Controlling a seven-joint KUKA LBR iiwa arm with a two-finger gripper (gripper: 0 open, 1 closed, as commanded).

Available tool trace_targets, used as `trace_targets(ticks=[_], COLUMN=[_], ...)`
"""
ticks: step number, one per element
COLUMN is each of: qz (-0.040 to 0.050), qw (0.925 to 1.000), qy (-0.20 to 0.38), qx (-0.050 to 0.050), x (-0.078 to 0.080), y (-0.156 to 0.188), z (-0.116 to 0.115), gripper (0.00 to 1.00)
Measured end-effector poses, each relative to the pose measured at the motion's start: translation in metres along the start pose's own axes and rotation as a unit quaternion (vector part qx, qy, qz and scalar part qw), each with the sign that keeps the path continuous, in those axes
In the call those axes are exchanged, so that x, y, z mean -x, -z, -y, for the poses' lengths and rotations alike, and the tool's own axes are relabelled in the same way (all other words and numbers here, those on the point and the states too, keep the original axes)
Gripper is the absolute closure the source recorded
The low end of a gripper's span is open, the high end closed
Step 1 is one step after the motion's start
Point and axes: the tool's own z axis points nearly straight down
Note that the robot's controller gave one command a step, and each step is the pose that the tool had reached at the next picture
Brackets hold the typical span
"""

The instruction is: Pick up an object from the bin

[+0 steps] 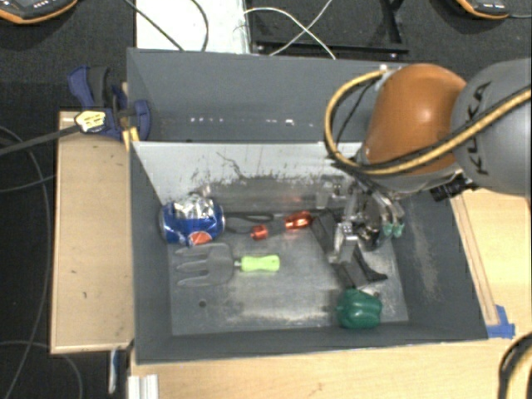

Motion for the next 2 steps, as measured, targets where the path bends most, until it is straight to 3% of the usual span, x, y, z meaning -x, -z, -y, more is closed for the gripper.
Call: trace_targets(ticks=[1, 2], qz=[0.0043, 0.0007], qw=[1.0000, 0.9999], qy=[-0.001, 0.017], qx=[0.000, 0.000], x=[0.002, -0.080], y=[0.005, -0.048], z=[0.000, 0.068], gripper=[0.00, 0.00])
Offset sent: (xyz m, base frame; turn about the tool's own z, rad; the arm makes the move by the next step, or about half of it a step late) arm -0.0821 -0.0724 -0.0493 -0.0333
